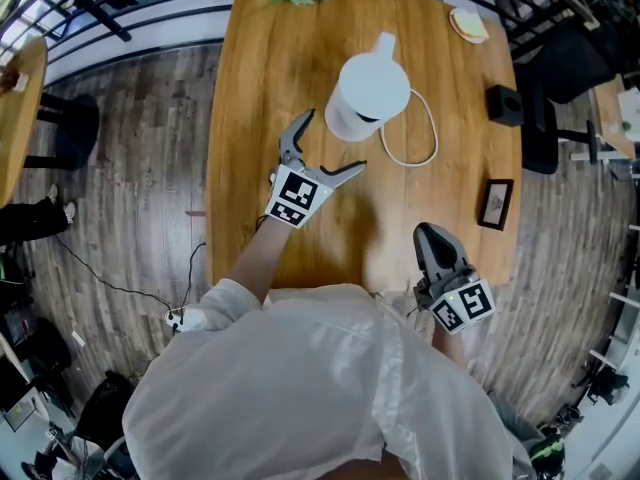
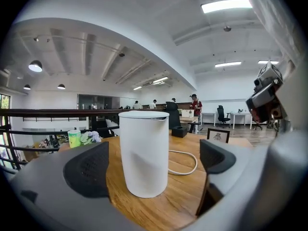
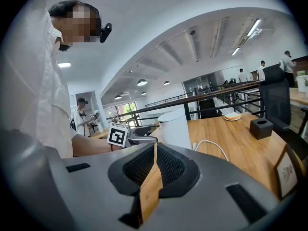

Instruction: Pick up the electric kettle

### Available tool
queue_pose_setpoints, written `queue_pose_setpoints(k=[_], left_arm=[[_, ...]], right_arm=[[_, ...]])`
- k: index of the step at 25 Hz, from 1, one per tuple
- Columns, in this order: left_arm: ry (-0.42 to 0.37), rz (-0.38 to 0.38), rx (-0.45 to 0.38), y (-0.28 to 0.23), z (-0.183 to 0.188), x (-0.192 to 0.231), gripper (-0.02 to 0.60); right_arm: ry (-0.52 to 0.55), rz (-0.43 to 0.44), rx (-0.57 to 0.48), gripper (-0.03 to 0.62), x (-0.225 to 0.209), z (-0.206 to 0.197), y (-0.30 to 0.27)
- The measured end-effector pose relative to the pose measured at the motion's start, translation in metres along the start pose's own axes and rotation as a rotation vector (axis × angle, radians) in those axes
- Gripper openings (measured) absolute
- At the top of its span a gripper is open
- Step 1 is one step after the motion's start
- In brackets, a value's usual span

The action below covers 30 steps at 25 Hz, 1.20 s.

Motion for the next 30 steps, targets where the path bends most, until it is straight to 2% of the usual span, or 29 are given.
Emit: queue_pose_setpoints(k=[11,24,30], left_arm=[[-0.021,0.041,0.009,-0.052,-0.025,0.028,0.580],[-0.053,0.011,0.062,-0.080,-0.036,0.037,0.580],[-0.072,-0.012,0.070,-0.089,-0.031,0.033,0.578]], right_arm=[[-0.019,-0.013,0.048,0.015,-0.010,-0.005,-0.016],[-0.015,-0.030,0.065,0.015,-0.016,-0.001,-0.030],[-0.014,-0.050,0.062,0.015,-0.039,0.002,-0.035]])
Point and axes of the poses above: the fingertips, and each gripper's own axes: y backward along the fingers, x to its left, z out of its top, the point moved 3 cm from there along y, backward along the fingers, and after that the axes turned 4 degrees about -z, right-handed, at the moved point
